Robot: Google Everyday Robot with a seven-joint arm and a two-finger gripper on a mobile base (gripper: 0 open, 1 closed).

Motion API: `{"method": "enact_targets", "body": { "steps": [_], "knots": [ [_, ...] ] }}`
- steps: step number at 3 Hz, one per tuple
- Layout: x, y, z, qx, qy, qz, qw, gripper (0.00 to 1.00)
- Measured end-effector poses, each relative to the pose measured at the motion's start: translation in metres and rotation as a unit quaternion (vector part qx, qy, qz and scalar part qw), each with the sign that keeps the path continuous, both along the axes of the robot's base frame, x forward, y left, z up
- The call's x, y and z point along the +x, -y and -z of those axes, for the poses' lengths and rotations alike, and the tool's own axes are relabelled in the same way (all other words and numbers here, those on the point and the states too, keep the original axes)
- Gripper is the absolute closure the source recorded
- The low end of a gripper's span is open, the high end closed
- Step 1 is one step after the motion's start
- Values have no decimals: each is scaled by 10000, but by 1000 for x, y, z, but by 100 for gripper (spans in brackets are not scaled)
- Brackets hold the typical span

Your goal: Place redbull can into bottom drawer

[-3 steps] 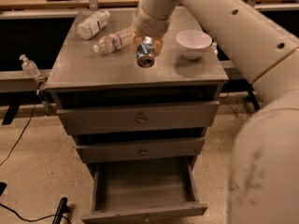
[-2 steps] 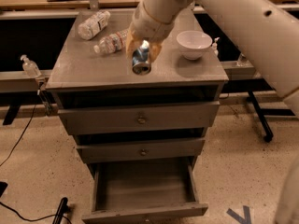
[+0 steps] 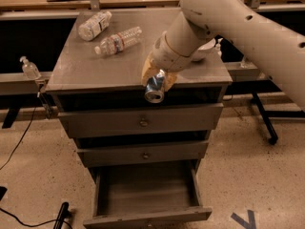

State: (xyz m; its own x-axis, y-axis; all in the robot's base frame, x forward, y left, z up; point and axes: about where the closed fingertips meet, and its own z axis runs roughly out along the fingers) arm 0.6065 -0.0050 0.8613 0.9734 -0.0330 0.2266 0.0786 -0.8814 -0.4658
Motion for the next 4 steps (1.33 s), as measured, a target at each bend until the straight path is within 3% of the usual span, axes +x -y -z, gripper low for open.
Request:
{"method": "enact_targets", "body": {
  "steps": [1,2,3,4],
  "knots": [
    [-5,-7,4,15,-104,63,9999,100],
    [-9,-7,8,-178,-27,454,9988,100],
    [-31,7,19,-555,78,1200,9912,100],
    [-59,22,62,-680,-394,1948,9777,100]
  ]
}}
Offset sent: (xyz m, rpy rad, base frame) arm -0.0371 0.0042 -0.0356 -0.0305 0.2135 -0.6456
